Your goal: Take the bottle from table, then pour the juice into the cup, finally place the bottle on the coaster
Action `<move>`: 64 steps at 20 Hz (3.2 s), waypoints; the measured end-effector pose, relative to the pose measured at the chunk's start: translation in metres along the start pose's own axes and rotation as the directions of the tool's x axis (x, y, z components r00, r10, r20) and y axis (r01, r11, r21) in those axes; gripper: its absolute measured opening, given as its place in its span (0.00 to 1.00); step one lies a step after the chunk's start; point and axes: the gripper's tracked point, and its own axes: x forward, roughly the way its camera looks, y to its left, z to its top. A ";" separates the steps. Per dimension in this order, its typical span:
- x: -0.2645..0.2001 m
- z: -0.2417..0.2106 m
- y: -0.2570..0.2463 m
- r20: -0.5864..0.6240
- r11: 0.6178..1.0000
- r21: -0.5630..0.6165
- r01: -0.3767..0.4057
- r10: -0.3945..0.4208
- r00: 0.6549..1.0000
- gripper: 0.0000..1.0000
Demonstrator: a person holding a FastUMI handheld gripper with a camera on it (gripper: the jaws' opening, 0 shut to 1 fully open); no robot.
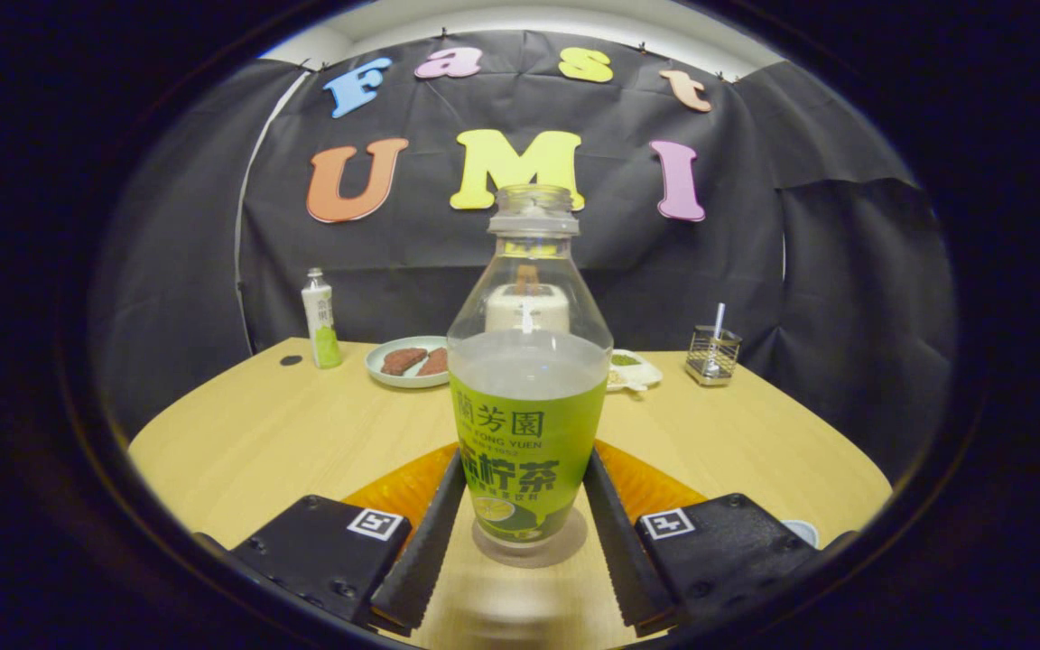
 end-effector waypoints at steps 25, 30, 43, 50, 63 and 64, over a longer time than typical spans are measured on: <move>0.017 -0.031 -0.006 -0.105 0.995 -0.092 -0.043 0.034 0.994 0.97; -0.018 -0.022 -0.002 -0.034 0.994 -0.099 -0.056 0.053 0.998 1.00; -0.143 0.017 0.020 0.100 0.993 -0.094 -0.073 0.083 0.992 1.00; -0.216 0.028 0.022 0.167 0.994 -0.048 -0.101 0.108 0.980 1.00; -0.292 0.016 0.045 0.225 0.975 -0.073 -0.212 0.223 0.949 1.00; -0.293 0.013 0.048 0.223 0.973 -0.079 -0.218 0.231 0.947 1.00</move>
